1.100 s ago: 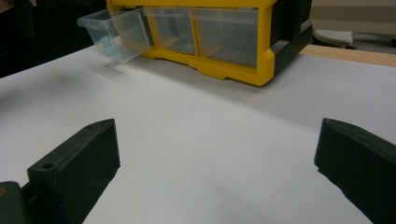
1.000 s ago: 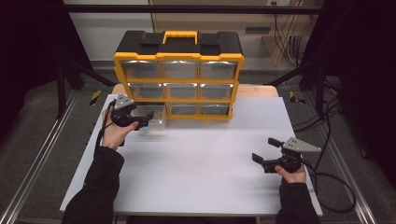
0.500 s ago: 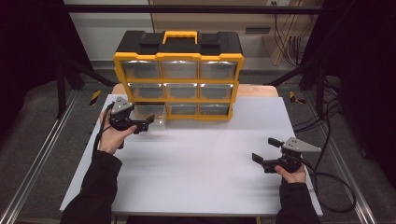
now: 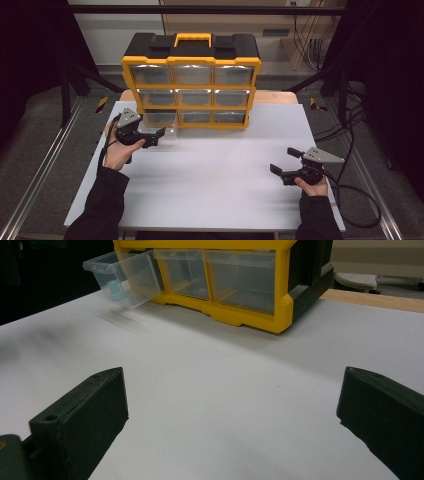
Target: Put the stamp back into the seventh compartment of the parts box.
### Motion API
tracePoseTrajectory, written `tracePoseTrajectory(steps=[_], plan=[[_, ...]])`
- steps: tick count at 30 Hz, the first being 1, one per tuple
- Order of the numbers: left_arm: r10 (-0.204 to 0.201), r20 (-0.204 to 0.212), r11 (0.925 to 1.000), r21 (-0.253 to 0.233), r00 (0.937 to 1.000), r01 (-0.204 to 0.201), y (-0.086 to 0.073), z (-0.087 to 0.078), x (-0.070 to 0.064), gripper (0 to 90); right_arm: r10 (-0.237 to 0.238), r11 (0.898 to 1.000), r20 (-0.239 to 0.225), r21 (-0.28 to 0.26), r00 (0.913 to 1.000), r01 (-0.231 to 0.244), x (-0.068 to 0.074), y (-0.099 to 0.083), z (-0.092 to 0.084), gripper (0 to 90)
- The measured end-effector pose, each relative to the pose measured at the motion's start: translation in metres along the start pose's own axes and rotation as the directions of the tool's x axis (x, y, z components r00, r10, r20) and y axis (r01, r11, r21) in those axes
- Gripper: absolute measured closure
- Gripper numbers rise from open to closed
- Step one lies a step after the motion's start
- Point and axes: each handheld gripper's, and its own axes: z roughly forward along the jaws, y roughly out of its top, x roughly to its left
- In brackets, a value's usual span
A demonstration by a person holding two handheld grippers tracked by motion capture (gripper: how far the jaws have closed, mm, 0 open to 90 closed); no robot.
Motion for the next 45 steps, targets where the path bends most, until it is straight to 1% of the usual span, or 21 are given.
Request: tracePoseTrajectory(steps=[5, 7, 9, 11, 15, 18, 19, 24, 29, 38, 39, 45], plan=[[-0.014, 0.013, 0.9999, 0.009, 0.9998, 0.014, -0.004, -0.003, 0.000, 2.3, 0.001, 1.000, -0.001, 0.002, 1.0000, -0.001, 0.000, 0.000, 0.000, 0.6], [-0.015, 0.015, 0.9999, 0.004, 0.9998, 0.015, -0.005, -0.004, -0.001, 3.1, 0.001, 1.000, -0.001, 0.002, 1.0000, -0.001, 0.000, 0.000, 0.000, 0.6], [-0.009, 0.021, 1.0000, 0.004, 0.9997, 0.009, -0.006, -0.006, -0.002, 3.4, 0.000, 1.000, -0.002, 0.001, 1.0000, 0.000, 0.000, 0.000, 0.000, 0.6], [-0.001, 0.017, 1.0000, 0.002, 0.9999, 0.001, -0.007, -0.007, -0.003, 3.4, 0.000, 1.000, -0.001, 0.001, 1.0000, 0.000, 0.000, 0.000, 0.000, 0.6], [-0.002, 0.019, 1.0000, -0.003, 0.9998, 0.002, -0.009, -0.009, -0.005, 3.6, 0.001, 1.000, -0.002, 0.001, 1.0000, -0.001, 0.000, 0.000, 0.000, 0.6], [0.016, 0.005, 0.9999, -0.003, 0.9999, -0.016, -0.011, -0.011, -0.006, 3.0, 0.001, 1.000, -0.002, 0.001, 1.0000, -0.001, 0.000, 0.000, 0.000, 0.6], [0.014, 0.007, 0.9999, -0.003, 0.9999, -0.014, -0.012, -0.012, -0.006, 2.6, 0.001, 1.000, 0.000, 0.001, 1.0000, -0.001, 0.000, 0.000, 0.000, 0.6], [0.024, -0.002, 0.9997, 0.001, 0.9997, -0.024, -0.018, -0.015, -0.005, 1.4, 0.000, 1.000, 0.000, 0.000, 1.0000, 0.000, 0.000, 0.000, 0.000, 0.6], [0.034, -0.001, 0.9994, 0.003, 0.9994, -0.034, -0.022, -0.018, -0.007, 0.1, 0.001, 1.000, -0.002, 0.000, 1.0000, -0.001, 0.000, 0.000, 0.000, 0.6], [0.037, 0.013, 0.9992, 0.014, 0.9992, -0.037, -0.029, -0.018, -0.009, 0.0, 0.000, 1.000, -0.002, 0.000, 1.0000, 0.000, 0.000, 0.000, 0.000, 0.6], [0.033, 0.018, 0.9994, 0.014, 0.9993, -0.033, -0.029, -0.018, -0.010, 0.0, 0.001, 1.000, -0.002, 0.000, 1.0000, -0.001, 0.000, 0.000, 0.000, 0.6], [0.039, 0.028, 0.9990, 0.022, 0.9989, -0.039, -0.033, -0.016, -0.013, 0.0, 0.000, 1.000, -0.003, 0.000, 1.0000, 0.000, 0.000, 0.000, 0.000, 0.6]])
